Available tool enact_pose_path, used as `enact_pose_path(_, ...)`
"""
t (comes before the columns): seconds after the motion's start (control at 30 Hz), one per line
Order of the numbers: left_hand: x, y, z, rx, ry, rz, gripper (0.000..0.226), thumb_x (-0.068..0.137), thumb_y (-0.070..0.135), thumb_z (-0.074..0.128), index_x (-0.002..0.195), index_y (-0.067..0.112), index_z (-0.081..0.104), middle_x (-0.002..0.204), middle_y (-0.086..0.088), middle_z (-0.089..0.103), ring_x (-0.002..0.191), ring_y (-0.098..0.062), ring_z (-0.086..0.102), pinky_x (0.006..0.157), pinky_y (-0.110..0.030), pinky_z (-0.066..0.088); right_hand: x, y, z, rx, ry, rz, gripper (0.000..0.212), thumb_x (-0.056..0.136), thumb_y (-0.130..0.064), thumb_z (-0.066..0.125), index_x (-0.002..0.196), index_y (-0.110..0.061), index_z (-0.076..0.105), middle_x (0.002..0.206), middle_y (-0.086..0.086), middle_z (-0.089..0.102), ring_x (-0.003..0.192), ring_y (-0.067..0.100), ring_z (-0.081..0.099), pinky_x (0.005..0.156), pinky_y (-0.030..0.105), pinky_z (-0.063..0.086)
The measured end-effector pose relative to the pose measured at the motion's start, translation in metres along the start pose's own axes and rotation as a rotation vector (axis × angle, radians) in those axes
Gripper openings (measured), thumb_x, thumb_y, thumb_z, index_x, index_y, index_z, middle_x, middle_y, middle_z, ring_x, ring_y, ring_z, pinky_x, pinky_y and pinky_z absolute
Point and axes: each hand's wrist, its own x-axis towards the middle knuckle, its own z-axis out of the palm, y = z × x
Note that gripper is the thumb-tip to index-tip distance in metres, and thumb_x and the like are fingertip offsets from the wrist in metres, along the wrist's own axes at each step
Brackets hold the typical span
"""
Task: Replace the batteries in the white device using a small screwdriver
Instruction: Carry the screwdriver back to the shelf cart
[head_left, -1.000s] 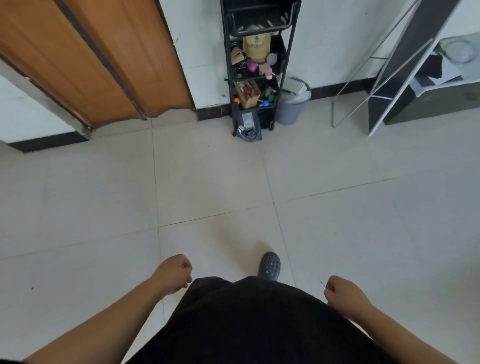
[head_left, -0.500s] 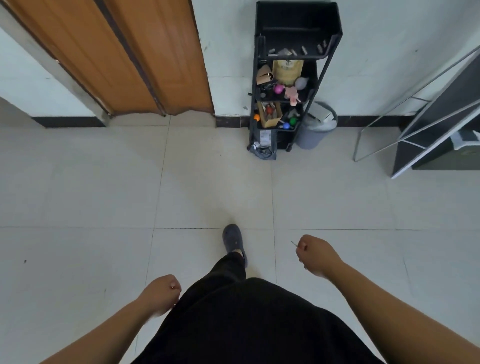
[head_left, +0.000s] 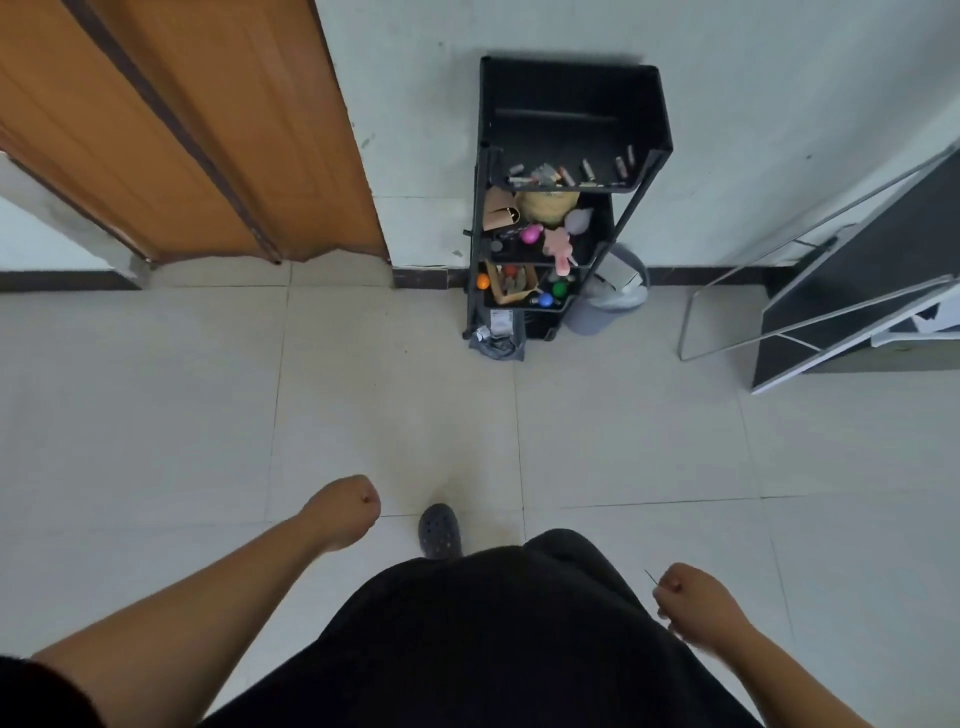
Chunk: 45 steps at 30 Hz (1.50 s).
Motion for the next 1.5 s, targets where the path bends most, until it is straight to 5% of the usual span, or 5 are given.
enact_pose_path(0.37,0.091,0.151,-0.047,-0.038,-0.002,0.032,0.02,0.086,0.012,0.046,0.099,0.014,0.061,0.096,-0.001,0.064,0.09,-0.02,0.063,0.079,-0.033,0.052,0.121,-0.052,-0.12,0.03,0.005,-0.027,0.011,0.081,-0.012,0.048,0.075,-0.01,0.058,0.07,0.003,0.069,0.061,0.018,0.065,0.055,0.027,0.048)
enact_pose_path(0.67,0.116,0.217,-0.061,-0.147,0.077,-0.127,0.01,0.067,0.007,0.04,0.069,0.016,0.044,0.069,-0.006,0.043,0.062,-0.017,0.037,0.059,-0.033,0.029,0.219,-0.144,-0.272,-0.254,-0.045,-0.25,0.017,0.086,-0.019,0.043,0.083,-0.011,0.057,0.08,0.004,0.066,0.074,0.023,0.064,0.065,0.031,0.05)
enact_pose_path(1.0,0.145,0.224,-0.088,-0.413,0.095,-0.271,0.016,0.072,0.006,0.048,0.077,0.013,0.062,0.08,-0.005,0.066,0.067,-0.021,0.059,0.061,-0.03,0.046,0.249,-0.284,-0.322,-0.273,-0.096,-0.512,0.017,0.088,-0.025,0.046,0.085,-0.013,0.057,0.084,0.003,0.067,0.075,0.021,0.065,0.072,0.04,0.056)
enact_pose_path(1.3,0.194,0.351,-0.215,-0.33,0.103,0.159,0.021,0.085,0.01,0.051,0.095,0.027,0.061,0.091,0.006,0.065,0.086,-0.014,0.063,0.075,-0.028,0.051,0.243,-0.39,-0.362,-0.007,-0.099,-0.593,0.006,0.089,-0.028,0.054,0.085,-0.031,0.058,0.079,-0.004,0.069,0.069,0.011,0.068,0.064,0.036,0.061)
enact_pose_path(1.5,0.255,0.425,-0.28,-0.26,0.185,0.354,0.018,0.088,0.017,0.058,0.099,0.031,0.056,0.088,0.012,0.067,0.082,-0.006,0.066,0.077,-0.025,0.053,0.284,-0.454,-0.395,0.016,0.215,-0.603,0.009,0.086,-0.017,0.059,0.087,-0.026,0.06,0.081,-0.008,0.064,0.078,0.015,0.063,0.071,0.029,0.052)
